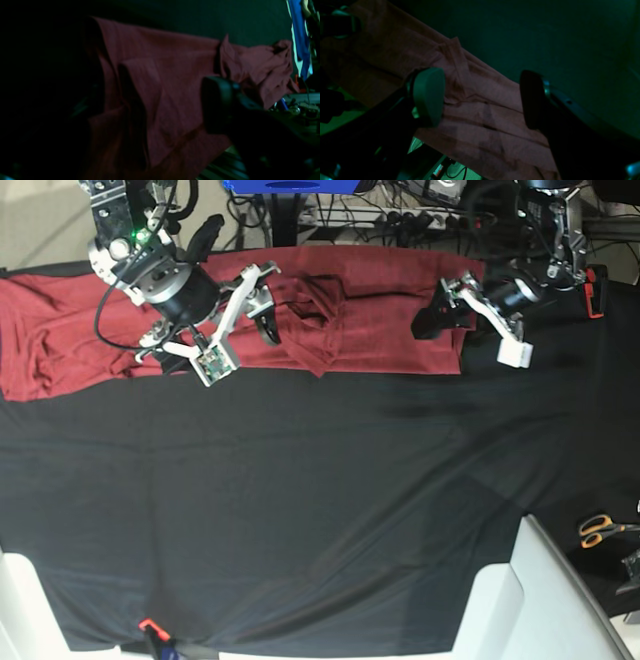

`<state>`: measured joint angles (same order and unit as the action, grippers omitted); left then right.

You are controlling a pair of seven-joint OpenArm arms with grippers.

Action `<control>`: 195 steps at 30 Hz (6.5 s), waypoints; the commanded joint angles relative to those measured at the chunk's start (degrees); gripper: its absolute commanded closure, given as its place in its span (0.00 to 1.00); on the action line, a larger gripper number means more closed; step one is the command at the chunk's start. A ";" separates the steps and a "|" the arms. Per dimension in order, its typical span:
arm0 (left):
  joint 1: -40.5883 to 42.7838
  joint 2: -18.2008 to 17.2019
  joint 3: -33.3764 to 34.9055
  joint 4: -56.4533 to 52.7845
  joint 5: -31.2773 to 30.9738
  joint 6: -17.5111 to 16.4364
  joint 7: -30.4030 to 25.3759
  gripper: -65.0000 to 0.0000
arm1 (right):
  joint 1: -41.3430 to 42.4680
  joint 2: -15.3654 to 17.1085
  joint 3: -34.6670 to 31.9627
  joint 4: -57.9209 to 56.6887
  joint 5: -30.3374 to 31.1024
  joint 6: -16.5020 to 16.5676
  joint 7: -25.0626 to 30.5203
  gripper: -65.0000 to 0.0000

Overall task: Fold the T-shirt properly
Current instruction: 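Lower the left gripper onto the strip's hem end and grasp it, then fold the hem end with the left gripper toward the right gripper, then release the folded hem and raise the left gripper away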

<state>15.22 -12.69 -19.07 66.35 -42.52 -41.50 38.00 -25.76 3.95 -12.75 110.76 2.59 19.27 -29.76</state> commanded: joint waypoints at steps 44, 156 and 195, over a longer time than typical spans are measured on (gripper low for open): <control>10.75 -2.13 7.69 35.06 4.59 8.04 1.78 1.00 | 0.31 0.23 -0.04 0.76 0.62 0.38 1.32 0.32; -7.27 -11.62 16.92 24.77 -11.85 16.92 1.78 1.00 | 0.04 4.01 12.89 2.08 14.33 0.65 1.05 0.37; 12.16 -8.45 -25.28 18.09 10.30 8.66 1.78 1.00 | 26.68 -0.82 -39.51 -22.28 14.60 -53.95 -28.40 0.99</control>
<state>27.20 -19.99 -43.83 83.70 -31.53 -32.86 40.75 0.73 3.36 -52.36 87.29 16.99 -34.35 -58.28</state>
